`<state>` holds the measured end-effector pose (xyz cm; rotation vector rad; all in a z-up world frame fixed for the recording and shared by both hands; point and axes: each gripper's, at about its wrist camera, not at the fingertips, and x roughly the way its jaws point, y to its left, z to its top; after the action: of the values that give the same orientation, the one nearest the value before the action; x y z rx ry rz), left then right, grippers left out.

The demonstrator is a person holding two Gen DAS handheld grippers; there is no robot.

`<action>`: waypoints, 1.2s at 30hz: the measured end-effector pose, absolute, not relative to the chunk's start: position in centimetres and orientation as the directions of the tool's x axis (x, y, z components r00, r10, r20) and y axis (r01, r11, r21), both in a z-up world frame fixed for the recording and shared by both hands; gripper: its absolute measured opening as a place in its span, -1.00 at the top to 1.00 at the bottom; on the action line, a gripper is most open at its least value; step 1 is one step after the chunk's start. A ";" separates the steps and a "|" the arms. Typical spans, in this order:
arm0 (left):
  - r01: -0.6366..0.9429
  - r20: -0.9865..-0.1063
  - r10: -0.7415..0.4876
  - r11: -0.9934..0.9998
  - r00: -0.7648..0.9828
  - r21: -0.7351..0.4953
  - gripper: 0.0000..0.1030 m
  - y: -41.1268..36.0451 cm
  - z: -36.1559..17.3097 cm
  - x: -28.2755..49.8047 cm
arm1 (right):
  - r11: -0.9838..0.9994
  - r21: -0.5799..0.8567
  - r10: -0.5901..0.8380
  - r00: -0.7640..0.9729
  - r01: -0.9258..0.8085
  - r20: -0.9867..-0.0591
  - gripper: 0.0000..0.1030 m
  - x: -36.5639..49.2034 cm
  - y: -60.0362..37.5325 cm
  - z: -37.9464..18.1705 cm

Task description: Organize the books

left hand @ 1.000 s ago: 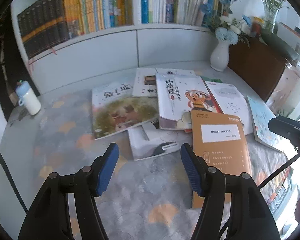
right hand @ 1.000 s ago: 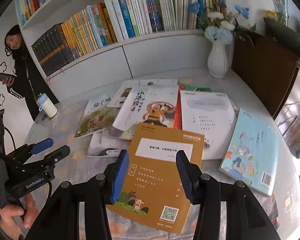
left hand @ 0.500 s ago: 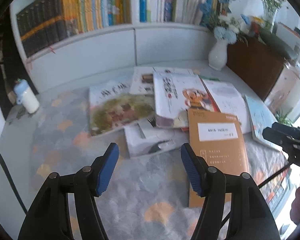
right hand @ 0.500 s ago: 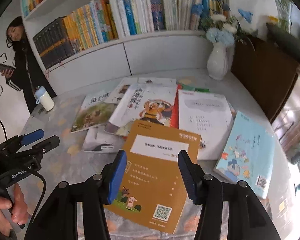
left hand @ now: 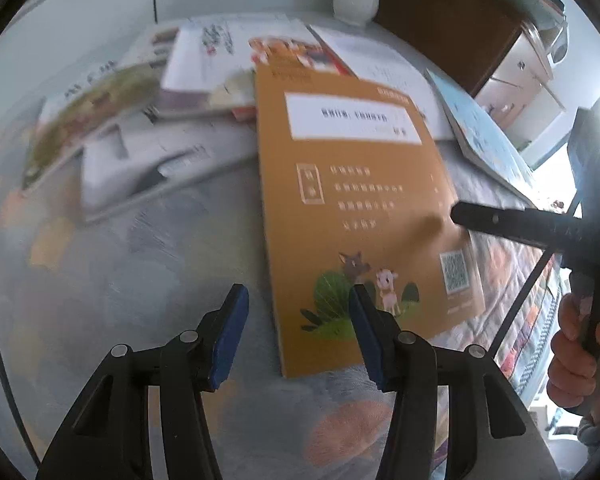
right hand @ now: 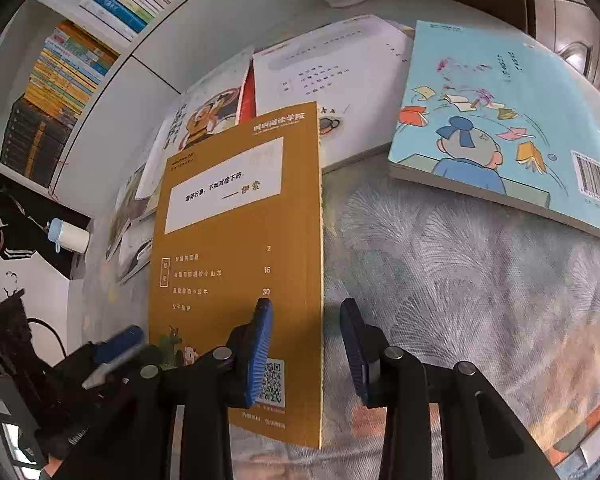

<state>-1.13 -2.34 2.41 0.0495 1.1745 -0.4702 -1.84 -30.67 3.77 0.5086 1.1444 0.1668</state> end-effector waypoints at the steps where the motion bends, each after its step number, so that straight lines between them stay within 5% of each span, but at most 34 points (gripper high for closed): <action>1: 0.381 -0.895 -0.342 0.898 0.287 -0.221 0.06 -2.5 2.2 -1.2 | 0.873 0.471 0.385 0.415 0.125 -0.824 0.32 -1.8 -30.5 3.7; 27: 0.387 -0.881 -0.359 0.893 0.308 -0.229 0.02 -2.7 1.7 -1.1 | 0.811 0.567 0.478 0.396 0.145 -0.784 0.30 -1.7 -30.8 3.6; 30: 0.373 -0.872 -0.383 0.891 0.306 -0.260 -0.01 -1.9 1.7 -1.0 | 0.689 0.708 0.603 0.420 0.154 -0.678 0.26 -2.3 -32.3 3.5; 33: 0.366 -0.856 -0.424 0.878 0.295 -0.309 -0.02 -1.1 1.6 -0.8 | 0.359 0.919 0.803 0.449 0.161 -0.392 0.26 -2.6 -34.1 1.5; 36: 0.367 -0.849 -0.440 0.872 0.294 -0.324 -0.02 -0.8 1.5 -0.8 | 0.370 0.911 0.804 0.429 0.181 -0.411 0.26 -2.1 -33.1 0.3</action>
<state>-0.85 -0.77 1.53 -0.0721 1.1542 -0.5376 -2.05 -33.12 0.31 1.1517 1.0839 0.5207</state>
